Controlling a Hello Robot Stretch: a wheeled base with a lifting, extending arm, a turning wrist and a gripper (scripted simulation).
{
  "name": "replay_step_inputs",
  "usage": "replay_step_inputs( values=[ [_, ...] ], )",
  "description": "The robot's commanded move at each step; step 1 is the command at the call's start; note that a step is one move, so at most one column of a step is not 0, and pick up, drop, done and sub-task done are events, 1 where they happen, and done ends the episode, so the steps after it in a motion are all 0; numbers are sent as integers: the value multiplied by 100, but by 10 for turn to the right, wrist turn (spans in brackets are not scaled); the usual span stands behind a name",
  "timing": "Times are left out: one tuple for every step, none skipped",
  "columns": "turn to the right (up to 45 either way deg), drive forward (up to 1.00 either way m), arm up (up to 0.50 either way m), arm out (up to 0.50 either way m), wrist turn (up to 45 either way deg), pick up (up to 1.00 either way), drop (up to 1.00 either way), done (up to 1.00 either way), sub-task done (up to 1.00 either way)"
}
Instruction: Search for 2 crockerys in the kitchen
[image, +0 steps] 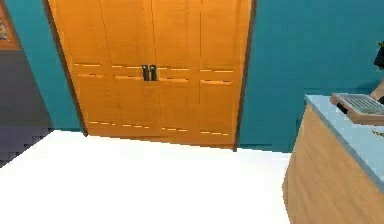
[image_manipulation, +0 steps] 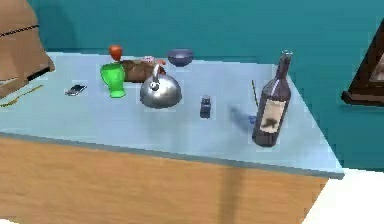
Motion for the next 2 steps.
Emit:
replay_step_inputs(
  values=[
    [450,0,0,0,0,0,0,0,0],
    [420,0,0,0,0,0,0,0,0]
  ],
)
